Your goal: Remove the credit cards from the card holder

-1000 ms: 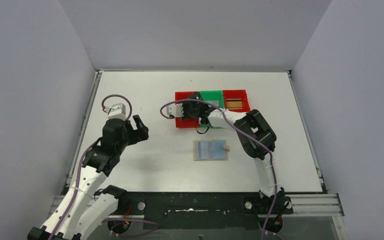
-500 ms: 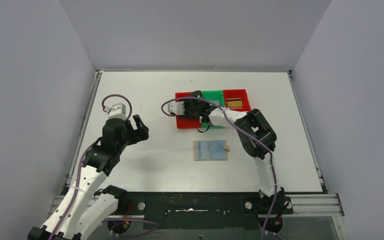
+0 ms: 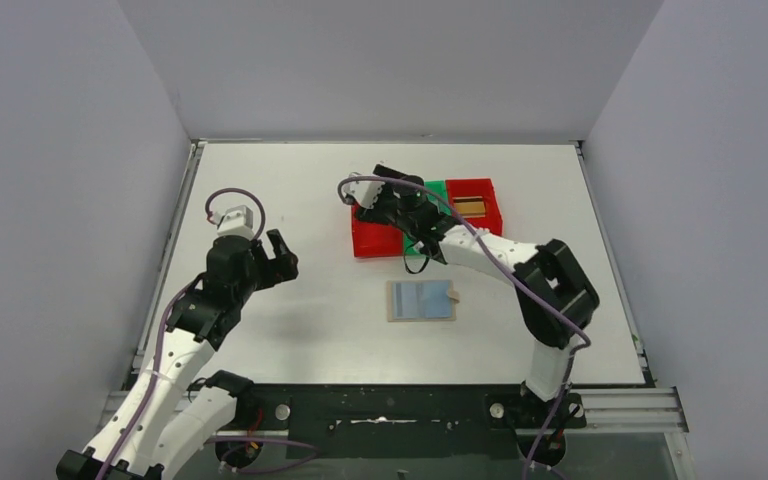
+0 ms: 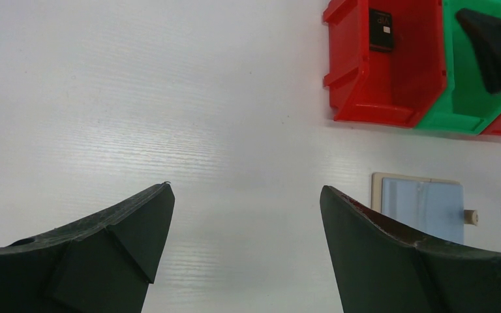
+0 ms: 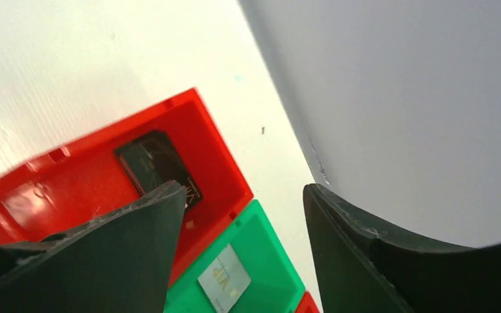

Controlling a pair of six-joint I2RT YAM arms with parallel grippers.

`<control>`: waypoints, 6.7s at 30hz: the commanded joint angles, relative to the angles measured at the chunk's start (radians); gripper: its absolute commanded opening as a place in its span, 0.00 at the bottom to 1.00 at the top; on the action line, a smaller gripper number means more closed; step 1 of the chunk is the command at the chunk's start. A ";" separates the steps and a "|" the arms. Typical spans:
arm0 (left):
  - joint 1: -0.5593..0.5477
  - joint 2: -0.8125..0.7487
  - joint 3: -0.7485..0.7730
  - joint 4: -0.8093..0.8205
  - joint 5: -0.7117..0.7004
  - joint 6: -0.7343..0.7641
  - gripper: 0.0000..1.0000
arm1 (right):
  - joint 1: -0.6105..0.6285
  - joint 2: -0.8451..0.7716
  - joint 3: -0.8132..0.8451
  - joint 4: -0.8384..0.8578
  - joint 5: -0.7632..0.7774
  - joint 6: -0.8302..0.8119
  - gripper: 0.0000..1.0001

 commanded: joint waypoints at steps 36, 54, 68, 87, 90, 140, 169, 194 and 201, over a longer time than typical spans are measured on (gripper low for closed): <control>0.018 0.020 0.008 0.053 0.023 0.023 0.84 | 0.222 -0.214 -0.323 -0.489 0.436 1.560 0.68; 0.018 0.022 0.007 0.053 0.028 0.023 0.84 | 0.221 -0.220 -0.365 -0.414 0.385 1.584 0.44; -0.039 0.103 -0.075 0.385 0.440 -0.101 0.79 | 0.022 -0.327 -0.614 0.005 0.036 1.728 0.30; -0.412 0.648 -0.051 0.880 0.317 -0.266 0.75 | -0.115 -0.293 -0.826 0.315 -0.122 1.868 0.17; -0.427 0.718 -0.045 0.926 0.330 -0.274 0.74 | -0.130 -0.276 -0.863 0.389 -0.147 1.890 0.17; -0.432 1.013 0.112 0.870 0.478 -0.273 0.56 | -0.236 -0.255 -1.024 0.670 -0.242 1.922 0.23; -0.432 1.023 0.129 0.875 0.508 -0.253 0.45 | -0.236 -0.434 -0.927 0.213 -0.125 1.747 0.17; -0.438 1.043 0.191 1.003 0.647 -0.270 0.44 | -0.239 -0.611 -0.939 0.157 -0.077 1.748 0.29; -0.451 1.115 0.258 0.992 0.679 -0.283 0.43 | -0.244 -0.915 -0.955 -0.206 0.246 1.793 0.32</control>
